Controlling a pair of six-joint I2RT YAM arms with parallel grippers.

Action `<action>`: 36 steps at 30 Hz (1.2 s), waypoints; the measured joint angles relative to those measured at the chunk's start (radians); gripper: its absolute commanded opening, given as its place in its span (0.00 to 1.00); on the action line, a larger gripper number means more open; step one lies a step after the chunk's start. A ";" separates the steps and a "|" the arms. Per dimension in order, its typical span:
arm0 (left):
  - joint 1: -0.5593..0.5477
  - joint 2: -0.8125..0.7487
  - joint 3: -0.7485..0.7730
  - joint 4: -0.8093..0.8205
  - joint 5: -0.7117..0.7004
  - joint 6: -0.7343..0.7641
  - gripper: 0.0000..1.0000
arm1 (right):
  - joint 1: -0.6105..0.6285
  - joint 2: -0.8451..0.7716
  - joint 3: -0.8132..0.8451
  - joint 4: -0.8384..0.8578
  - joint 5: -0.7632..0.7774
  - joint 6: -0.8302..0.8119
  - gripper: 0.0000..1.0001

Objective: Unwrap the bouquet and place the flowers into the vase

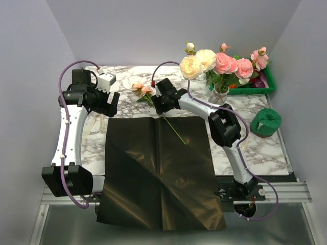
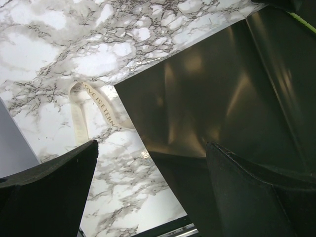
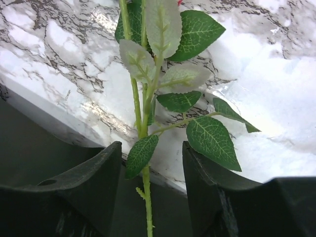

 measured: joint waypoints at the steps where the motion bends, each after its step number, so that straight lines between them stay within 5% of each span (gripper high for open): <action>1: 0.000 0.001 0.000 0.000 0.000 0.000 0.99 | -0.001 0.005 0.006 -0.004 -0.003 0.000 0.57; 11: 0.012 0.001 0.000 0.007 0.000 0.000 0.99 | -0.001 0.042 0.022 -0.027 -0.028 0.001 0.48; 17: 0.016 0.001 0.000 0.006 0.000 0.001 0.99 | -0.001 0.043 0.022 -0.030 -0.027 0.009 0.30; 22: 0.024 -0.002 0.000 0.005 0.000 0.003 0.99 | 0.003 0.043 0.022 -0.031 -0.023 0.019 0.01; 30: 0.031 -0.036 0.000 -0.019 0.014 0.004 0.99 | 0.034 -0.007 -0.005 -0.027 0.020 0.027 0.01; 36: 0.084 -0.030 0.000 -0.021 0.027 -0.016 0.99 | 0.089 -0.212 -0.032 -0.023 0.093 0.015 0.01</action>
